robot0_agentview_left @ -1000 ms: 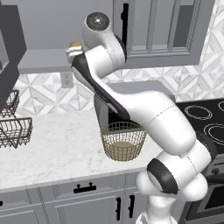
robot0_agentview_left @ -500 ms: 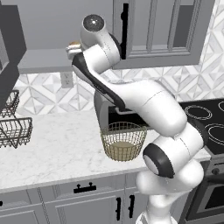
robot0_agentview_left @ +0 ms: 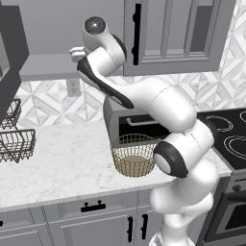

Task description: Open the cabinet, pick up the bread from the cabinet and place it in the basket. Then move the basket to the dining counter.

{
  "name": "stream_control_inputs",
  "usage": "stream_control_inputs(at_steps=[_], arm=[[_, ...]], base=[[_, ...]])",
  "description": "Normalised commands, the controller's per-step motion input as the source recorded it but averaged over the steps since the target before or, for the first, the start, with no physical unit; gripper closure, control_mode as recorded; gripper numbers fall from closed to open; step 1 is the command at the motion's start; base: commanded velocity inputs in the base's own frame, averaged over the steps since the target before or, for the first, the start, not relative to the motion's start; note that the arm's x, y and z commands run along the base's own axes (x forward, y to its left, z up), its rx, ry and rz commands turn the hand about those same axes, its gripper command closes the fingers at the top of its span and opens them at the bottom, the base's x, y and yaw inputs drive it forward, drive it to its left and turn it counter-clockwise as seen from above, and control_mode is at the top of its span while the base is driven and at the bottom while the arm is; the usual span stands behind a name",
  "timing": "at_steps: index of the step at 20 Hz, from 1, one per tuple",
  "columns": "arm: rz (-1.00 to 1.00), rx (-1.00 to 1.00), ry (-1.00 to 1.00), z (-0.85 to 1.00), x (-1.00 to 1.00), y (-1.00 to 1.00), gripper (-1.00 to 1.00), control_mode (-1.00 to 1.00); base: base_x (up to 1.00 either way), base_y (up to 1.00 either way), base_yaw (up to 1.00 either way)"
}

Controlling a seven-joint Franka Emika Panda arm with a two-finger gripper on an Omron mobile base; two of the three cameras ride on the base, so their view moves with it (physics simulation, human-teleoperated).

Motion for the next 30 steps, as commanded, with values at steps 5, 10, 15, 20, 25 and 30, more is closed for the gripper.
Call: stream_control_inputs(at_steps=[5,10,15,20,25,30], arm=[[-0.03,0.00,0.00,0.00,0.29,0.08,-1.00,-1.00],[-0.01,0.00,0.01,0.00,0.24,0.04,-1.00,-1.00],[0.00,0.00,0.00,-0.12,0.04,0.00,-1.00,-1.00],[0.00,0.00,0.00,-0.13,0.04,0.00,-1.00,-1.00],[0.00,0.00,0.00,0.00,0.23,0.00,-1.00,-1.00],[0.00,0.00,0.00,0.00,0.30,0.00,-1.00,-1.00]], base=[[0.00,0.00,0.00],[0.00,0.00,0.00],[0.00,0.00,0.00],[0.00,0.00,0.00],[0.00,0.00,0.00],[0.00,0.00,0.00]])
